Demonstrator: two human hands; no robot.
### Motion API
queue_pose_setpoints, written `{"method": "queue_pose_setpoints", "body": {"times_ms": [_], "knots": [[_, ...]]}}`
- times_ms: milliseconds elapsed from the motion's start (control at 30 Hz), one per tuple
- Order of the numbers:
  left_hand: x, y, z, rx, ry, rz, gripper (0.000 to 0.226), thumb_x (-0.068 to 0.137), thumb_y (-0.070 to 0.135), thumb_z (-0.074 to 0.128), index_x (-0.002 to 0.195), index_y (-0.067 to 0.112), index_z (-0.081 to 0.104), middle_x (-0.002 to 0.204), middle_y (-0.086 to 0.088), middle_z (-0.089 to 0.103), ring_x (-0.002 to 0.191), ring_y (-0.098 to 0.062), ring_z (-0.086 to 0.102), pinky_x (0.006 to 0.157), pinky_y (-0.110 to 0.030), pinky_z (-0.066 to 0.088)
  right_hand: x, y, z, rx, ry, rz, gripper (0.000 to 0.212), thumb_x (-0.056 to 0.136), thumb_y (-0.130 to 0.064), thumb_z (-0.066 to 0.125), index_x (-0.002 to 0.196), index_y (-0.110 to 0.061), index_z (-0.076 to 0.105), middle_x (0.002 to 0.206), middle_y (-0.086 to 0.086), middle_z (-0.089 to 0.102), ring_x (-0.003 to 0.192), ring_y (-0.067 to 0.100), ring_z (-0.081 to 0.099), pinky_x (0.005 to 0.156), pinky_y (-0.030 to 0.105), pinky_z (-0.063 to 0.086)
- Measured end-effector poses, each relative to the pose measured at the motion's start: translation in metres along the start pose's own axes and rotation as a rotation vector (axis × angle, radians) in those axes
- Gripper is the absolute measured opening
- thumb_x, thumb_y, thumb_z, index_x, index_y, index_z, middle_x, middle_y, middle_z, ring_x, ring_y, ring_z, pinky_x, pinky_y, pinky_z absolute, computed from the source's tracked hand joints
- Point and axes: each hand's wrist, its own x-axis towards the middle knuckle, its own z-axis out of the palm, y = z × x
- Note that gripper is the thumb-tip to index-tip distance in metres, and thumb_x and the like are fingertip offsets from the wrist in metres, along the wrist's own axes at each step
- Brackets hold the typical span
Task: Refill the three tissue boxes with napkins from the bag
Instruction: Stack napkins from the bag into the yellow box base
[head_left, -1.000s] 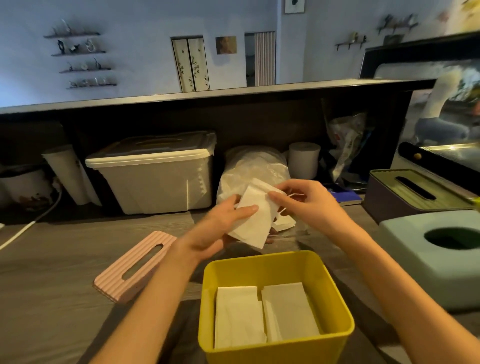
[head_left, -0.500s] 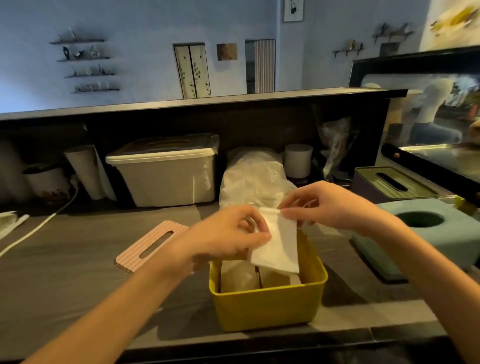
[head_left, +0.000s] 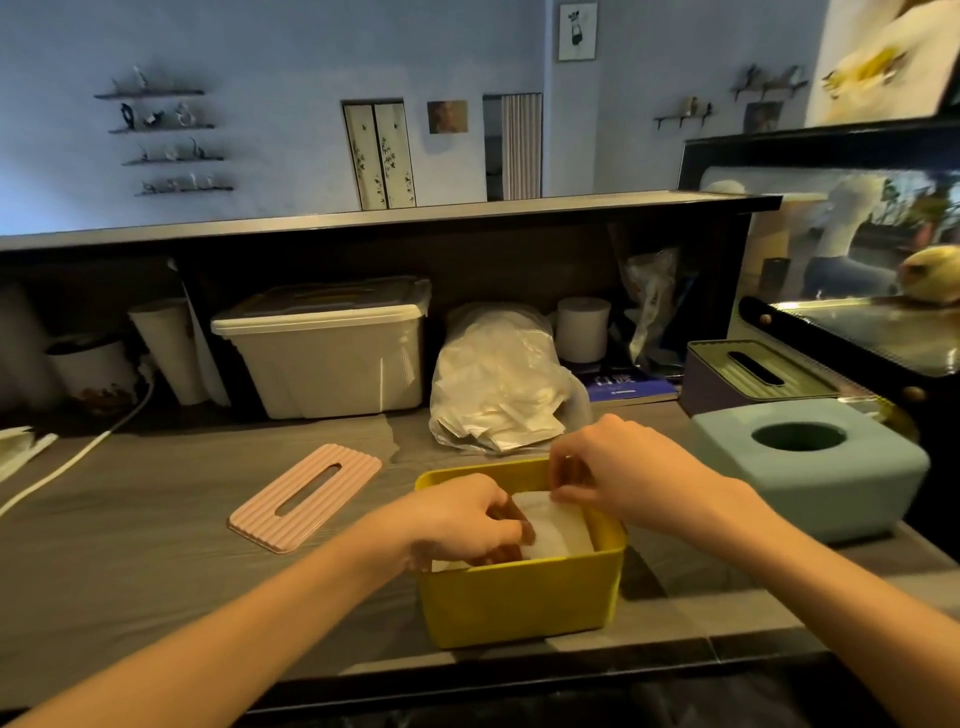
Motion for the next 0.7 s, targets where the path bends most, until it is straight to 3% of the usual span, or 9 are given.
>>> {"method": "queue_pose_setpoints", "body": {"times_ms": [167, 333, 433, 500, 567, 633, 700], "knots": [[0.006, -0.008, -0.004, -0.06, 0.026, 0.003, 0.027, 0.103, 0.025, 0.056, 0.123, 0.01, 0.067, 0.111, -0.006, 0.075, 0.101, -0.015, 0.073, 0.089, -0.025, 0.059, -0.003, -0.008, -0.007, -0.068, 0.017, -0.034, 0.025, 0.099, -0.047, 0.061, 0.117, -0.033, 0.071, 0.112, -0.01, 0.07, 0.099, 0.013, 0.066, 0.087, 0.035, 0.058], [0.01, -0.007, -0.007, -0.08, -0.021, 0.002, 0.027, 0.104, 0.019, 0.053, 0.124, 0.008, 0.067, 0.115, -0.008, 0.074, 0.102, -0.015, 0.073, 0.092, -0.026, 0.058, 0.007, -0.012, -0.001, -0.159, -0.151, -0.083, 0.026, 0.101, -0.037, 0.057, 0.12, -0.028, 0.074, 0.114, -0.003, 0.073, 0.097, 0.019, 0.068, 0.087, 0.036, 0.058], [0.004, -0.004, -0.027, -0.098, -0.027, 0.087, 0.024, 0.104, 0.02, 0.054, 0.12, 0.011, 0.068, 0.113, -0.005, 0.074, 0.099, -0.016, 0.074, 0.097, -0.034, 0.057, 0.015, -0.002, -0.013, 0.017, -0.152, -0.09, 0.024, 0.099, -0.042, 0.062, 0.116, -0.03, 0.074, 0.108, -0.01, 0.074, 0.092, 0.005, 0.068, 0.085, 0.026, 0.059], [0.001, -0.002, -0.049, -0.117, 0.081, 0.166, 0.022, 0.102, 0.026, 0.056, 0.115, 0.015, 0.07, 0.105, -0.002, 0.077, 0.094, -0.015, 0.075, 0.092, -0.032, 0.058, 0.023, 0.011, -0.025, 0.191, -0.069, -0.044, 0.016, 0.099, -0.041, 0.063, 0.107, -0.031, 0.074, 0.093, -0.013, 0.076, 0.076, 0.0, 0.068, 0.069, 0.014, 0.055], [0.006, -0.002, -0.071, -0.189, 0.2, 0.227, 0.021, 0.102, 0.023, 0.055, 0.112, 0.012, 0.07, 0.099, -0.005, 0.078, 0.09, -0.018, 0.076, 0.084, -0.028, 0.061, 0.04, 0.028, -0.024, 0.33, 0.08, 0.017, 0.013, 0.1, -0.036, 0.063, 0.1, -0.03, 0.074, 0.081, -0.015, 0.076, 0.064, 0.001, 0.068, 0.06, 0.013, 0.052], [0.023, -0.009, -0.088, -0.215, 0.288, 0.234, 0.023, 0.104, 0.019, 0.052, 0.111, 0.009, 0.071, 0.096, -0.007, 0.078, 0.089, -0.019, 0.076, 0.08, -0.025, 0.061, 0.064, 0.044, -0.006, 0.377, 0.143, 0.073, 0.014, 0.1, -0.031, 0.065, 0.107, -0.025, 0.075, 0.088, -0.013, 0.077, 0.07, 0.002, 0.07, 0.067, 0.016, 0.055], [0.049, -0.02, -0.091, -0.196, 0.296, 0.217, 0.024, 0.105, 0.017, 0.051, 0.111, 0.008, 0.072, 0.097, -0.009, 0.077, 0.091, -0.02, 0.075, 0.08, -0.024, 0.061, 0.09, 0.055, 0.023, 0.346, 0.114, 0.101, 0.025, 0.098, -0.029, 0.068, 0.122, -0.026, 0.071, 0.11, -0.007, 0.075, 0.088, 0.004, 0.068, 0.082, 0.023, 0.054]]}}
